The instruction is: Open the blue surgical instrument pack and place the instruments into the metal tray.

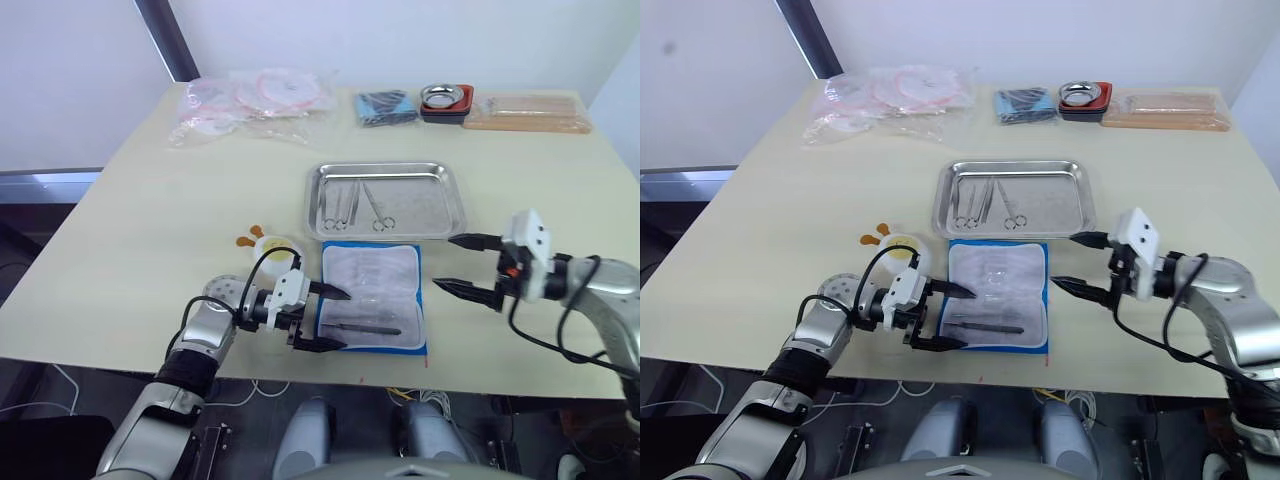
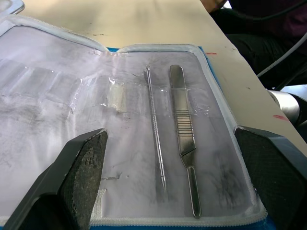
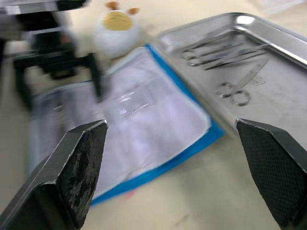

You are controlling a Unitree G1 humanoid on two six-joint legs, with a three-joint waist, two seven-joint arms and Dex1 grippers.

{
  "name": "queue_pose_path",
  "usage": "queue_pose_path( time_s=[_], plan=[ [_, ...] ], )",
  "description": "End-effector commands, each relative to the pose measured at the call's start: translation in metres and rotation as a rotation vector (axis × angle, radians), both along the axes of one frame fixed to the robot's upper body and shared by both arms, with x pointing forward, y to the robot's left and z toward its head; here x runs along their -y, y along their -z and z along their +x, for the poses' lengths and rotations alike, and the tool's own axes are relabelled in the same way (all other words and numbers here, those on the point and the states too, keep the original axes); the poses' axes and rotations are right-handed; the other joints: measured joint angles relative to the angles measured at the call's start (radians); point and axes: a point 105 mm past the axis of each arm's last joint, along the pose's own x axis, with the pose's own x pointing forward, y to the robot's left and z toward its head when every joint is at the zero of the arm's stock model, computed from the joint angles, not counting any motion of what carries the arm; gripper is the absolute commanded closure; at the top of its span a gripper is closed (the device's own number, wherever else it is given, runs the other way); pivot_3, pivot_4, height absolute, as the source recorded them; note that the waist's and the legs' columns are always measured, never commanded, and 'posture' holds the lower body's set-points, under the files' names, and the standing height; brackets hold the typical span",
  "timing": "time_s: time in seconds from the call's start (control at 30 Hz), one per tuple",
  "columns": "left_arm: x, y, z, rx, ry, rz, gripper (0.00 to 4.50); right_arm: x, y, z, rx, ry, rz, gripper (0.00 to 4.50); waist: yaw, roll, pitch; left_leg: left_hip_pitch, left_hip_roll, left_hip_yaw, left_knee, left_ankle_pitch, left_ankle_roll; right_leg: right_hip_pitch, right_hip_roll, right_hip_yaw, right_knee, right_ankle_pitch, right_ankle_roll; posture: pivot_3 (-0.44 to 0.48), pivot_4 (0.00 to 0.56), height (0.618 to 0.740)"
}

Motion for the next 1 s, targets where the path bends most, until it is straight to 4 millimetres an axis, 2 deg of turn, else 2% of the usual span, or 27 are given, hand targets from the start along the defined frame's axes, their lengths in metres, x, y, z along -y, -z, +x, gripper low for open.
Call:
queue_pose_path(
  time_s=[0.03,0.27,0.47,0.6,0.83,1.0],
  plan=[
    [-0.009,0.03,-0.004,-0.112,-0.049,0.097,0.0,0.01,-0.031,-0.021,0.091,-0.1,0.048,0.03,-0.002,-0.001,0.0,0.0,0.0,0.0,0.0,0.0,0.0,0.0,0.0,0.001,0.0,0.0,0.0,0.0,0.15,0.74],
    [-0.009,0.03,-0.003,-0.112,-0.045,0.098,0.0,0.026,-0.052,-0.041,0.08,-0.193,0.102,0.03,-0.001,-0.001,0.0,0.002,0.0,0.0,0.0,0.0,0.0,0.002,0.0,0.0,0.0,0.0,0.0,0.0,0.15,0.74],
    [-0.008,0.03,-0.002,-0.112,-0.04,0.099,0.0,0.023,-0.052,-0.038,0.107,-0.212,0.093,0.03,-0.001,-0.001,0.0,0.002,0.0,0.0,0.0,0.0,0.0,0.002,0.0,0.0,-0.001,0.0,0.0,0.0,0.15,0.74],
    [-0.005,0.03,-0.001,-0.111,-0.036,0.097,0.0,0.011,-0.034,-0.033,0.115,-0.216,0.051,0.03,0.001,-0.001,0.0,0.002,0.0,0.0,0.0,0.0,0.0,0.002,0.0,0.0,-0.001,0.0,0.0,0.0,0.15,0.74],
    [-0.004,0.029,0.002,-0.105,-0.033,0.097,0.0,-0.021,0.012,-0.005,0.088,-0.19,-0.059,0.03,0.003,0.0,0.0,0.002,0.0,0.0,0.0,0.0,0.0,0.002,0.0,0.0,-0.001,0.0,0.0,0.0,0.15,0.74],
    [-0.005,0.027,0.003,-0.1,-0.032,0.099,0.0,-0.04,0.034,-0.002,0.081,-0.246,-0.088,0.03,0.014,-0.001,0.0,0.001,0.0,0.0,0.0,0.0,0.0,0.002,0.0,0.0,-0.002,0.0,0.0,0.0,0.15,0.74]
  ],
)
